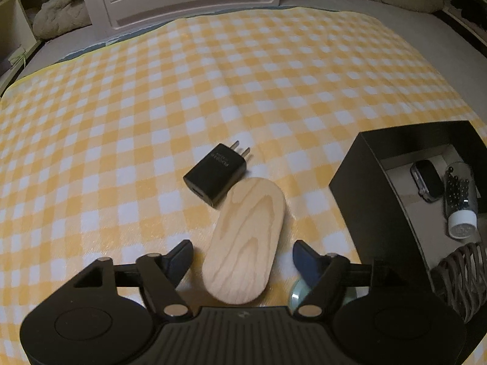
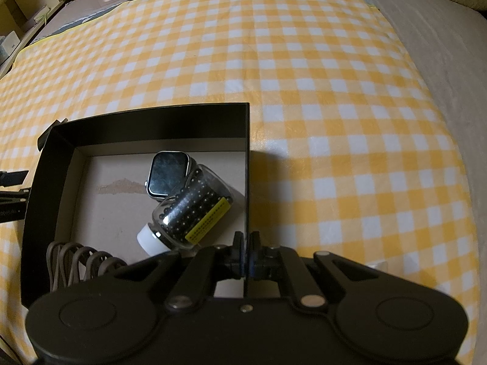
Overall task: Organize rigid objects
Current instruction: 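Grasp the oval wooden block with the left gripper and lift it, then carry the wooden block into the black box and open the left gripper, then withdraw the left gripper from the box toward the mint-green case, then grasp the mint-green round case with the left gripper and lift it, then carry the mint-green case into the black box and open the left gripper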
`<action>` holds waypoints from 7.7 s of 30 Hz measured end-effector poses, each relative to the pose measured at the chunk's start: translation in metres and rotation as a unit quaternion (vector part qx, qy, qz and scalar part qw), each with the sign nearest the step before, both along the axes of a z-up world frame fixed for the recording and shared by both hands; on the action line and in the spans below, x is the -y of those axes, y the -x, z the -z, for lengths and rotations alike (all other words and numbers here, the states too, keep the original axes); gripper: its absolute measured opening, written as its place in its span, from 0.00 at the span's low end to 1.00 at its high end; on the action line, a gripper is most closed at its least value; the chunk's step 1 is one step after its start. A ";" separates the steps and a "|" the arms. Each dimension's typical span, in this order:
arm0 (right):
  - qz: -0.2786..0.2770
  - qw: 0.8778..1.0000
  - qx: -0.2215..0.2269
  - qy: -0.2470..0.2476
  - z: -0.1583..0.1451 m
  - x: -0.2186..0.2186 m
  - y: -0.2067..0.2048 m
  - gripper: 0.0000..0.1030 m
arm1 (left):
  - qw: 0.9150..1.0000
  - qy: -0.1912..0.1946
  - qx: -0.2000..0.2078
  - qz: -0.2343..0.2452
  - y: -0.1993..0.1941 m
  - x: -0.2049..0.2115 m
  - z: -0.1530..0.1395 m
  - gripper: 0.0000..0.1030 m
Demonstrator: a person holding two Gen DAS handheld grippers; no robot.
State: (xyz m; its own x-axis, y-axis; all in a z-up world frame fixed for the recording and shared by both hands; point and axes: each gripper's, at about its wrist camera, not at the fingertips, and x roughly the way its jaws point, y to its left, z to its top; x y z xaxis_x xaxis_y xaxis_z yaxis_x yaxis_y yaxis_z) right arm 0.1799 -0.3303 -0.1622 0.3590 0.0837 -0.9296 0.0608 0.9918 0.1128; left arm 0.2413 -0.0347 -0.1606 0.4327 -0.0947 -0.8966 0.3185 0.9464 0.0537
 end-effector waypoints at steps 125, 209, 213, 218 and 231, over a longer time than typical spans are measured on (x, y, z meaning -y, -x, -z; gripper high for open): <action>-0.007 1.000 0.002 0.005 -0.002 -0.012 -0.002 0.03 | 0.992 0.048 0.117 -0.002 0.101 0.008 -0.109 1.00; -0.011 1.000 0.001 0.010 -0.002 -0.013 -0.001 0.04 | 0.975 0.069 0.175 0.120 0.095 0.031 -0.106 0.49; -0.011 1.000 0.001 0.009 -0.002 -0.013 -0.001 0.04 | 0.974 0.073 0.172 0.126 0.090 0.045 -0.106 0.49; -0.016 1.000 0.001 0.010 -0.002 -0.015 -0.002 0.04 | 0.976 0.072 0.157 0.136 0.078 0.068 -0.098 0.49; -0.021 1.000 0.001 0.007 0.000 -0.013 -0.001 0.04 | 0.985 0.016 0.111 0.130 0.035 0.095 -0.051 0.49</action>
State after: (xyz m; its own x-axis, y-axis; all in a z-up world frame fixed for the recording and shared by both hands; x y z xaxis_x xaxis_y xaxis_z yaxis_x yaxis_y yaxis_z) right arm 0.1806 -0.3170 -0.1617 0.3576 0.0848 -0.9300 0.0193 0.9950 0.0981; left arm 0.2065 -0.1299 -0.1098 0.5743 -0.2558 -0.7776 0.5350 0.8363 0.1200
